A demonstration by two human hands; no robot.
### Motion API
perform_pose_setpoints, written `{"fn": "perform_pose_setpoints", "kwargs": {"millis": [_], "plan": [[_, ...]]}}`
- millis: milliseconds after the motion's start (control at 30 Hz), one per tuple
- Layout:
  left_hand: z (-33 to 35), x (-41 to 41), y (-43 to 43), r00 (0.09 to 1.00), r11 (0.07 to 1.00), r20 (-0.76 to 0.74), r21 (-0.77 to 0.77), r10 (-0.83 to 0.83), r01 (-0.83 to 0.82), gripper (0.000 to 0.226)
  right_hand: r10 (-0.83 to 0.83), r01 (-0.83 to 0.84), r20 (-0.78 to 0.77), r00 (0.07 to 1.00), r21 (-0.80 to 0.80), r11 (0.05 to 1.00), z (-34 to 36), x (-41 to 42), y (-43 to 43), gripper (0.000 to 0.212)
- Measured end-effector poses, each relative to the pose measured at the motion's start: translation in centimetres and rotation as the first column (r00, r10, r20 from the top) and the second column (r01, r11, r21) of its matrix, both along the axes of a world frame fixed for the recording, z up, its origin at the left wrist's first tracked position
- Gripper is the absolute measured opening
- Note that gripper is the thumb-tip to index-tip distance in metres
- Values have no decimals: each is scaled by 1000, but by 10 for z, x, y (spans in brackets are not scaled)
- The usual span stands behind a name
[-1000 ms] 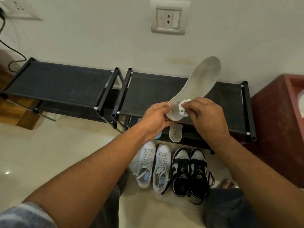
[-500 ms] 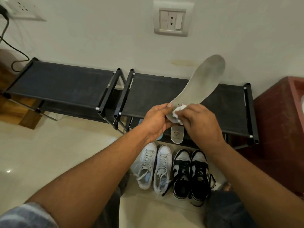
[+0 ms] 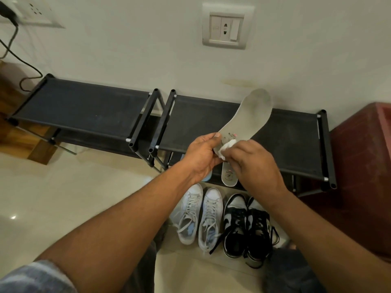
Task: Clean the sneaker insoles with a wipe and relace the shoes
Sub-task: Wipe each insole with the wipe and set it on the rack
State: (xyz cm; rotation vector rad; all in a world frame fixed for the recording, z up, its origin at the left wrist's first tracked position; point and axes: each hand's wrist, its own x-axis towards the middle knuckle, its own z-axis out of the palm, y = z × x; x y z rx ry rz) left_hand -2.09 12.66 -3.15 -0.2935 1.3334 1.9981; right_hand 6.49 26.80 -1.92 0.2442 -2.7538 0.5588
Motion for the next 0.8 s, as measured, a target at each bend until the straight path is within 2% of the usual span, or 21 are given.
{"fn": "perform_pose_setpoints", "kwargs": {"millis": [33,133,167,200,300,333,433,467,600,633,733,800], "plan": [[-1,1,0,1000,1000,2,-8,2,-2,36,17,-17,10,1000,4,1000,-2,-1,3,15],[-3,-2,2,1000,1000,-2,-24,6,-6,38,-214,216,31,976,-80,973,-4,-15,32,16],[-2,-2,1,1000,999,-2,-29,16,-16,37,-245,247,29,969,-96,964,-3,-16,34,17],[0,-3,1,1000,999,-2,-26,24,-24,37,-221,222,16,975,-92,971,-2,-13,27,17],[0,-2,-2,999,999,9,-17,37,-37,36,26,-26,6,1000,10,1000,-3,4,-2,18],[0,-1,-1,999,999,8,-17,35,-35,36,23,-23,16,1000,9,1000,-3,2,4,17],[0,-4,1,999,999,-2,-31,44,-45,36,-215,216,17,976,-71,974,-2,-13,34,16],[2,-4,1,999,998,-7,-35,42,-42,37,-236,236,13,972,-79,969,-1,-14,33,17],[2,0,0,1000,999,-19,-39,10,-10,37,34,-34,-1,999,25,999,-2,0,0,20],[1,2,1,1000,999,-22,-39,-9,8,37,7,-7,12,1000,14,1000,-1,-4,7,19],[2,2,3,999,998,-15,-47,-29,28,39,-248,248,18,969,-95,964,1,-16,34,18],[4,4,4,999,999,-16,-37,-39,39,39,-188,187,-4,982,-66,980,0,-12,19,15]]}}
